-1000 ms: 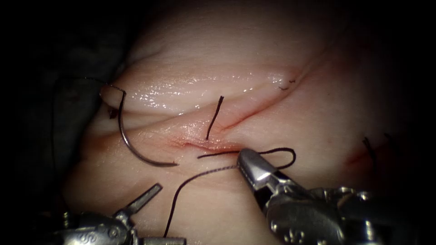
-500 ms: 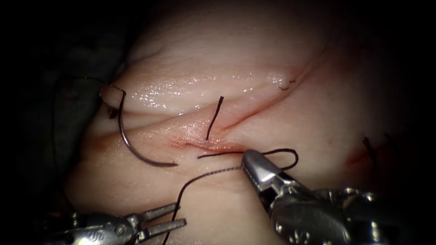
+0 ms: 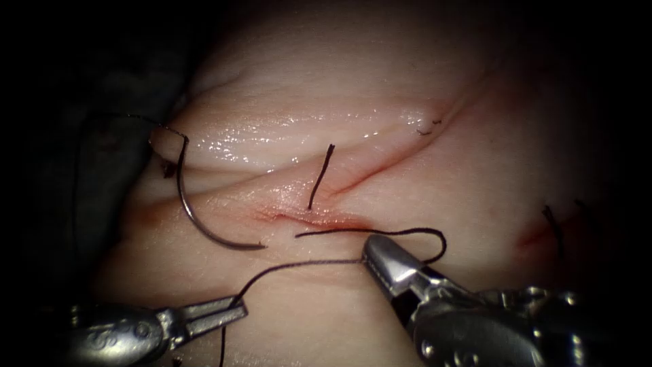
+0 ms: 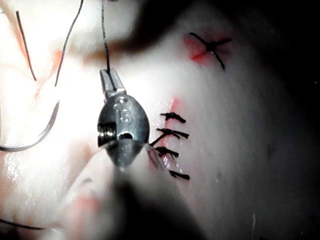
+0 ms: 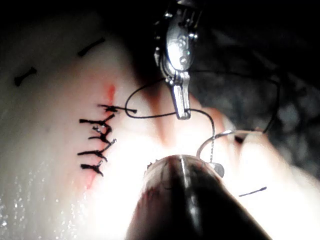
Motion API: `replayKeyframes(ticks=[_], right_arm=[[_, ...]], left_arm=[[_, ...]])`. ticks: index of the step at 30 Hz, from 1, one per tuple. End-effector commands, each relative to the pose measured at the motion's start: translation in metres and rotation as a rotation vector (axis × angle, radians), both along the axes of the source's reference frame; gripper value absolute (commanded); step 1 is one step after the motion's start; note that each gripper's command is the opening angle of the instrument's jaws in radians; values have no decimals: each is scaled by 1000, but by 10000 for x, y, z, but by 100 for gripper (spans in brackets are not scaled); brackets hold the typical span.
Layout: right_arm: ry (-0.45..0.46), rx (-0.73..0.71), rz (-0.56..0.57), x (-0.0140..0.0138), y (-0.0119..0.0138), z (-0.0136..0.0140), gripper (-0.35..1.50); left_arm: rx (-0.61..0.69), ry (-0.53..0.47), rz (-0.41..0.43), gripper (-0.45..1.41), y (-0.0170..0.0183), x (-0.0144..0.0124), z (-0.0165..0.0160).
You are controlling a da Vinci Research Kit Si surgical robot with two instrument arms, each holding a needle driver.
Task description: Wound Closure
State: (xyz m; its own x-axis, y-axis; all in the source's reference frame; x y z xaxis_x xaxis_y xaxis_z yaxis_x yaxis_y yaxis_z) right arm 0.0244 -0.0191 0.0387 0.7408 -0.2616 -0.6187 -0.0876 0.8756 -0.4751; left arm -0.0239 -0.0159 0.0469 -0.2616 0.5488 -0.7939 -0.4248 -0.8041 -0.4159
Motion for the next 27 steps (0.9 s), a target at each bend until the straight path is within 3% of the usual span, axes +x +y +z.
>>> replayKeyframes(ticks=[1, 4, 12, 15, 16, 18, 19, 21, 23, 24, 27], right_arm=[[25, 57, 42, 2, -5, 5, 125], [80, 146, 60, -5, -11, 1, 145], [201, 263, 41, -42, -10, -22, 146], [256, 299, -12, -70, 9, -34, 83], [256, 299, -12, -70, 9, -34, 83], [281, 318, -35, -79, 23, -39, -23], [291, 327, -44, -82, 31, -40, -35], [319, 351, -59, -79, 59, -36, -35], [325, 355, -59, -76, 67, -33, -35], [335, 359, -54, -62, 83, -21, -35], [326, 386, -79, -42, 94, -5, -35]], left_arm=[[-8, 1, -12, -45, -3, -1, 2], [-37, 2, -39, -45, 4, 10, -7], [-94, 54, -43, -45, 3, 34, -10], [-139, 87, -35, -45, -1, 40, -10], [-139, 87, -35, -45, -1, 40, -10], [-155, 112, -26, -45, -2, 42, -10], [-168, 132, -21, -45, -2, 42, -10], [-185, 148, -11, -45, 0, 43, -9], [-189, 150, -8, -45, 0, 42, -9], [-198, 156, -4, -45, 1, 42, -9], [-195, 158, -5, -45, 3, 41, -10]])
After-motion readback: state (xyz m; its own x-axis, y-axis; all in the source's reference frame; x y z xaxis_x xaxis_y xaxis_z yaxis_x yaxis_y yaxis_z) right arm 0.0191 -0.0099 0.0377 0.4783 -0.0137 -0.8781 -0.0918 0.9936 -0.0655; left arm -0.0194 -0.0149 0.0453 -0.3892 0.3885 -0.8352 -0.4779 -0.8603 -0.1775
